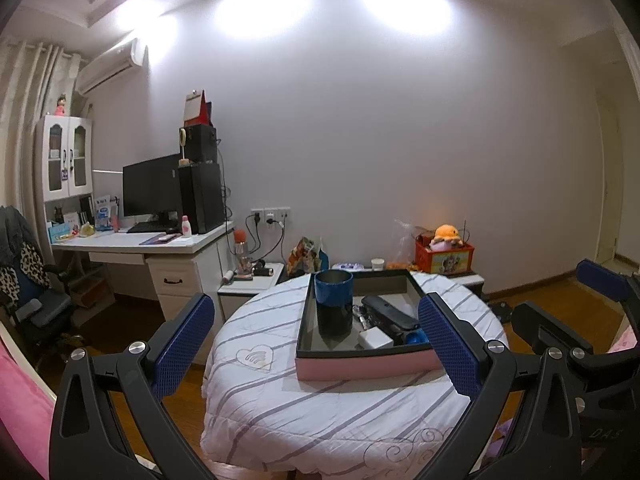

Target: Organize rigid objects

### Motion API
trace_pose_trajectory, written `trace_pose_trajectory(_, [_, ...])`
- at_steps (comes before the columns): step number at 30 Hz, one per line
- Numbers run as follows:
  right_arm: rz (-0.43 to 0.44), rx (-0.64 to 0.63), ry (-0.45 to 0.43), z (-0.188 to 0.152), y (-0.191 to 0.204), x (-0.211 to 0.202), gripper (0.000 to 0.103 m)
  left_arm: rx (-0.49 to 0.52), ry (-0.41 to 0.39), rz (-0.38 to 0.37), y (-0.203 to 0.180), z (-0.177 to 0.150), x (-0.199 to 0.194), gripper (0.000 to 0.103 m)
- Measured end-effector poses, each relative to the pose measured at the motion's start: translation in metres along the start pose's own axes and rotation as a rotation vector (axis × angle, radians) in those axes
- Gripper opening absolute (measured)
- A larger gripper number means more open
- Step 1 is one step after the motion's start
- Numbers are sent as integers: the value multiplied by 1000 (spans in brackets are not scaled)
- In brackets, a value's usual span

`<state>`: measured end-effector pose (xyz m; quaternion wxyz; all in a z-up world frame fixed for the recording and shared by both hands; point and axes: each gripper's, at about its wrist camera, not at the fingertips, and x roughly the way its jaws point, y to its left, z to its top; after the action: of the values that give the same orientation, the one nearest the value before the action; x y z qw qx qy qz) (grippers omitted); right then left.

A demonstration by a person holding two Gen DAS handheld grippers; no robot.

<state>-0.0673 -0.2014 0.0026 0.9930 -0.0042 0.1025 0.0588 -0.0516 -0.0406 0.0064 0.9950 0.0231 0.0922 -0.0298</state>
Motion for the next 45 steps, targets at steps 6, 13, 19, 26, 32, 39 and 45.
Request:
trace_pose_trajectory(6, [-2,1,-35,-1,-1,-4,103,-15,-17,-10,-1,1,-2,103])
trace_pose_trajectory(13, [0,13,-51,0,-2,-3,103,-20,-17,0,-1,2,-2,103])
trace_pose_trajectory(19, [4,17,-41,-2,-5,0,103,-17,-10,0,0,2,-1,103])
trace_pose_trajectory(26, [-2,13,-43,-2,-3,1,103,-12,-18,8,-1,1,-2,103])
trace_pose_trajectory(32, [-7,9,-44,-3,-2,0,103,-17,-21,5,0,-1,-3,103])
trace_pose_trajectory(39, [-5,10,-37,-2,-3,1,103,-14,-20,6,1,-1,-3,103])
trace_pose_trajectory(45, [-9,10,-31,-2,-4,3,103,-14,-16,8,0,-2,-3,103])
